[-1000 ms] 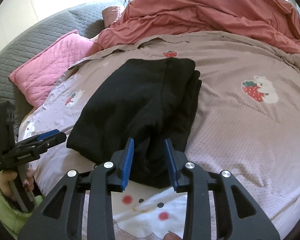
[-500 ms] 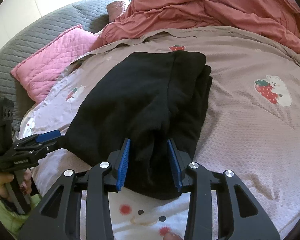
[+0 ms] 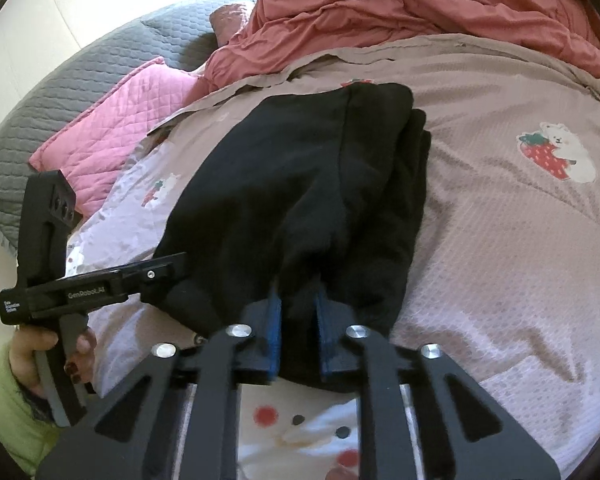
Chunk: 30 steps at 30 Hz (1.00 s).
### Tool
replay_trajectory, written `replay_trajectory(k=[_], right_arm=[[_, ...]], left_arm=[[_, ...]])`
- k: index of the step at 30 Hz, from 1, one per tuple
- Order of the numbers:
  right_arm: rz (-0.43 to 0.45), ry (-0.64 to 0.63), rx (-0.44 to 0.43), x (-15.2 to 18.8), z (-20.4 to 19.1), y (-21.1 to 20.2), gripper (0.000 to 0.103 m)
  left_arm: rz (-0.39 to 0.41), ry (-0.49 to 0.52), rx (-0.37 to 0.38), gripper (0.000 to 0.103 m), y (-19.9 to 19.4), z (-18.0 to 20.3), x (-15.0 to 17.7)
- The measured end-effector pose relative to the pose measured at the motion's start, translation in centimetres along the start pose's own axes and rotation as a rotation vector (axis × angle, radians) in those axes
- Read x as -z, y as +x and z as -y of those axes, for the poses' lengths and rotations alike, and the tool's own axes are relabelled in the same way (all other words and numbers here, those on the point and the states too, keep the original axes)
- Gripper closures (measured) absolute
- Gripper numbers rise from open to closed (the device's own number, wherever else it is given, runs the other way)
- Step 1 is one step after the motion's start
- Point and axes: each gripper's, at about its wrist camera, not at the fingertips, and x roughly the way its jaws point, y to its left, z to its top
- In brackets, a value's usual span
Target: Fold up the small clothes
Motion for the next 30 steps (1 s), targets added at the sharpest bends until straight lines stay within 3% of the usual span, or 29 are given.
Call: replay_trajectory(k=[7, 11, 16, 25, 30], right_arm=[[0.052, 0.007, 0.011, 0.0, -0.3, -2.8, 0.092], [0.025, 0.012, 0.032, 0.6, 0.0, -2.6, 0.091], [-0.015, 0.138, 0.010, 1.4, 1.6, -1.0, 0.085], [-0.003, 0.112, 0.035, 1.4, 1.0, -1.8, 0.078], [0.006, 0.091, 0.042, 1.5, 0.5, -2.3, 0.069]], left_arm=[[0.013, 0.052, -0.021, 0.067, -1.3, 0.8, 0.5], [0.020, 0.074, -0.039, 0.067, -1.3, 1.0, 1.1], [0.020, 0.084, -0.057, 0.066, -1.4, 1.1, 1.3], [0.027, 0.081, -0.063, 0.065, -1.8, 1.2, 1.3], [0.034, 0.079, -0.065, 0.065, -2.0, 1.3, 1.3]])
